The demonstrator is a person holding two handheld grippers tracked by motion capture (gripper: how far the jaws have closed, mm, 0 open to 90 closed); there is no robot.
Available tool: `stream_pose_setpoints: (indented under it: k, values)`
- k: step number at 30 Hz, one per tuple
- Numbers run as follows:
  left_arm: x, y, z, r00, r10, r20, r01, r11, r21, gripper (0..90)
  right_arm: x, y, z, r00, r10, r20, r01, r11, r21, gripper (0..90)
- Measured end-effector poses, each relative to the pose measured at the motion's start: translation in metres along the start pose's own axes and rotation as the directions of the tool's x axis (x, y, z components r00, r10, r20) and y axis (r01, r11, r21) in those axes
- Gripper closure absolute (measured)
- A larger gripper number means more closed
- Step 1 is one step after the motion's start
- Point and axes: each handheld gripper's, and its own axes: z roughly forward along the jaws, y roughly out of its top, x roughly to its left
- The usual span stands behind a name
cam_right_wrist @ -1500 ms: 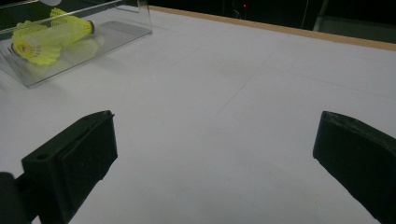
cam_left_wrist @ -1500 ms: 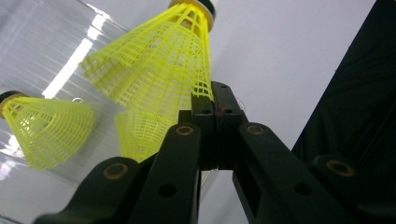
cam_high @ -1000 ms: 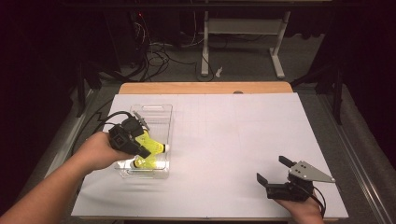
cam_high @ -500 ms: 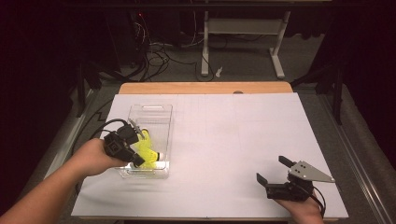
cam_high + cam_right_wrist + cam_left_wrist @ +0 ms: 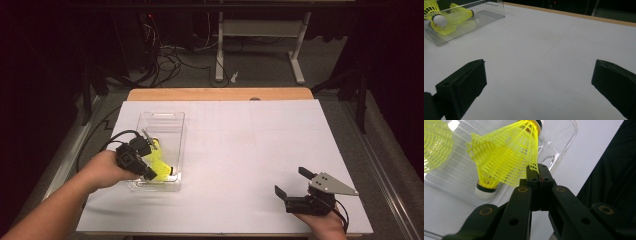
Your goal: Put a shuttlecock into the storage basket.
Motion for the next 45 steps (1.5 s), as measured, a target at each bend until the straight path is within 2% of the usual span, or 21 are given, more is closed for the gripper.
stream_pose_setpoints:
  k: [8, 11, 16, 19, 21, 28, 34, 38, 45]
  values:
    - [0.006, 0.007, 0.015, 0.9997, -0.003, 0.024, 0.003, 0.9996, 0.029, 90.0, -0.001, 0.000, 0.000, 1.0000, -0.002, 0.000, 0.002, 1.000, 0.001, 0.2]
    - [0.007, 0.010, 0.015, 0.9995, -0.003, 0.033, 0.002, 0.9999, 0.015, 90.0, -0.001, 0.000, 0.000, 1.0000, 0.000, 0.000, 0.000, 1.000, 0.000, 0.2]
    - [0.008, 0.012, 0.001, 0.9998, -0.009, 0.017, 0.009, 0.9996, -0.027, 90.0, -0.001, -0.001, 0.001, 1.0000, -0.002, 0.001, 0.002, 1.000, 0.002, 0.2]
    - [0.010, 0.014, -0.007, 0.9999, -0.012, -0.001, 0.012, 0.9993, -0.035, 90.0, -0.001, 0.000, 0.001, 1.0000, -0.003, -0.001, 0.003, 1.000, 0.001, 0.2]
    - [0.014, 0.016, -0.012, 0.9995, -0.026, -0.015, 0.026, 0.9982, -0.053, 90.0, -0.001, 0.000, 0.001, 1.0000, -0.003, -0.001, 0.003, 1.000, 0.002, 0.2]
    - [0.026, 0.031, -0.019, 0.9976, -0.056, -0.039, 0.053, 0.9964, -0.066, 90.0, -0.001, -0.001, 0.000, 1.0000, 0.000, 0.000, 0.000, 1.000, 0.001, 0.2]
    - [0.037, 0.045, -0.020, 0.9941, -0.087, -0.065, 0.081, 0.9930, -0.086, 90.0, -0.002, -0.001, 0.001, 1.0000, 0.002, -0.001, -0.002, 1.000, 0.003, 0.3]
    - [0.043, 0.051, -0.018, 0.9923, -0.103, -0.068, 0.096, 0.9906, -0.097, 90.0, -0.002, -0.001, 0.001, 1.0000, 0.002, -0.002, -0.002, 1.000, 0.003, 0.3]
    - [0.044, 0.061, -0.010, 0.9916, -0.109, -0.069, 0.101, 0.9887, -0.110, 90.0, -0.002, -0.001, 0.001, 1.0000, 0.003, -0.003, -0.003, 1.000, 0.002, 0.3]
